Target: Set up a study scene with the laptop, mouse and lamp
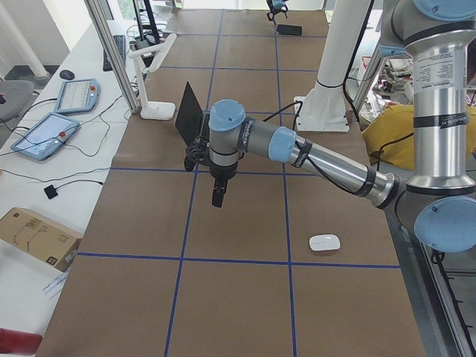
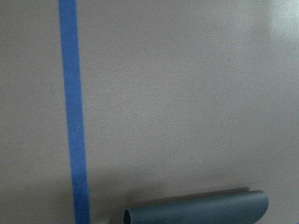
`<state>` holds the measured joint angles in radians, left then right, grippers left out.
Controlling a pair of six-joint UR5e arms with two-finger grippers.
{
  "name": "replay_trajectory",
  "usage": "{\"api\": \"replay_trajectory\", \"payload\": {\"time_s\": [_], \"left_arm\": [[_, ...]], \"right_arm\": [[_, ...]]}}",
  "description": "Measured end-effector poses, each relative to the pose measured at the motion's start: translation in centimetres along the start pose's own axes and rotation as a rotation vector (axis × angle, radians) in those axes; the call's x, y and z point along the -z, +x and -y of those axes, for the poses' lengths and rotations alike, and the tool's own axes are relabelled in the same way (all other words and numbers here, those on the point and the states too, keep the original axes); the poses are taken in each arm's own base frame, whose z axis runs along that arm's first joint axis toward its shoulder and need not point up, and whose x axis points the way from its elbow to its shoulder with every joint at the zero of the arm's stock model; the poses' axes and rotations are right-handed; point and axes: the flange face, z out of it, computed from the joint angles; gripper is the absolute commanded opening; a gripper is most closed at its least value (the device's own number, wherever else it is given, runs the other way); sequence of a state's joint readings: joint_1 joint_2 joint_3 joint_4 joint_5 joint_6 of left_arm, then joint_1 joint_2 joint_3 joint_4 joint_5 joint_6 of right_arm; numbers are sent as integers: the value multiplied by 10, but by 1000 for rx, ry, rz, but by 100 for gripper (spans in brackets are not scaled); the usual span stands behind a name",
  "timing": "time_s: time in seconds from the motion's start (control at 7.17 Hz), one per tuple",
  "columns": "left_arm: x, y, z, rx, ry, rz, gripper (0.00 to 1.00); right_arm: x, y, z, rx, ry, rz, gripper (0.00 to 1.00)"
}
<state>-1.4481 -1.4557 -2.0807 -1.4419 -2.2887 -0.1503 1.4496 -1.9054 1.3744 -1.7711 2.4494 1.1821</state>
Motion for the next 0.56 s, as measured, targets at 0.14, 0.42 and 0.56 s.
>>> {"api": "replay_trajectory", "payload": {"time_s": [0.14, 0.42, 0.56], "left_arm": [[0, 0, 0, 0, 0, 0, 100], [0, 0, 0, 0, 0, 0, 100], [0, 0, 0, 0, 1, 0, 100]], "right_arm": [[-2, 2, 2, -3, -5, -3, 90], [-6, 4, 5, -3, -6, -9, 82], [-6, 5, 6, -2, -4, -11, 82]]}}
